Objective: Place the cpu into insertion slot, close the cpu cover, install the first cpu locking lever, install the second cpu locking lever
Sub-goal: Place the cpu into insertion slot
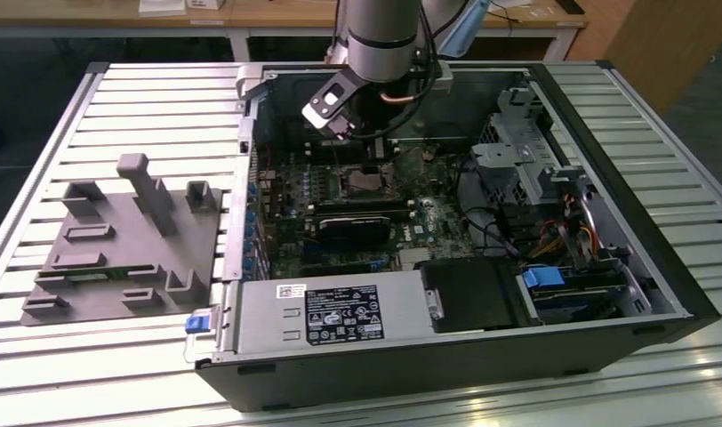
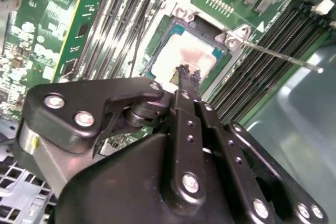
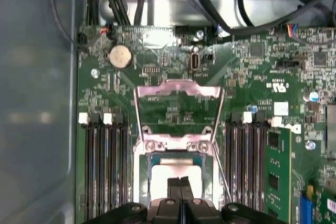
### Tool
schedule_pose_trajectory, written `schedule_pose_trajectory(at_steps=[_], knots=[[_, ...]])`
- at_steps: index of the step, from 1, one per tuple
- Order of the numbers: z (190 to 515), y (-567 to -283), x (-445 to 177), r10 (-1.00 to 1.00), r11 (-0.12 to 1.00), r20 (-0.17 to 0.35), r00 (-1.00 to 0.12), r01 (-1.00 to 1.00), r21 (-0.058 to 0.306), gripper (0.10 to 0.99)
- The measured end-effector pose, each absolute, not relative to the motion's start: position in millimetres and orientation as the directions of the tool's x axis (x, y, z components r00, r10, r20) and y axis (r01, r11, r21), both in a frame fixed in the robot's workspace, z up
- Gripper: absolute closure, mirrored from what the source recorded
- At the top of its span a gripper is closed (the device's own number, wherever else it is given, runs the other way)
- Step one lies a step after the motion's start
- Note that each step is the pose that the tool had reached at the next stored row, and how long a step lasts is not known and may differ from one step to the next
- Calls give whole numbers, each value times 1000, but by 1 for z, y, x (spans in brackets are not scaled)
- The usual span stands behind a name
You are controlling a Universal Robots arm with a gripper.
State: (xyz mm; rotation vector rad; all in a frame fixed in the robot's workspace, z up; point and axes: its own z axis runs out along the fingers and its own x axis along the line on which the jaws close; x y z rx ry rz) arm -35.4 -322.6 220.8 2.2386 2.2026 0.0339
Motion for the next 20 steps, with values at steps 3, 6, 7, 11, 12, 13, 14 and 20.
schedule_pose_trajectory(at_steps=[3,6,7,11,12,13,14,20], knots=[[225,-323,-35,1000,-16,15,16,1000,16,984],[232,-323,-35,1000,-16,15,16,1000,16,984],[235,-323,-35,1000,-16,15,16,1000,16,984],[247,-323,-35,1000,-16,14,16,1000,16,984],[250,-323,-35,1000,-16,14,16,1000,16,984],[252,-323,-35,1000,-16,14,16,1000,16,984],[253,-323,-35,1000,-16,14,16,1000,16,984],[254,-323,-35,1000,-16,14,16,1000,16,984]])
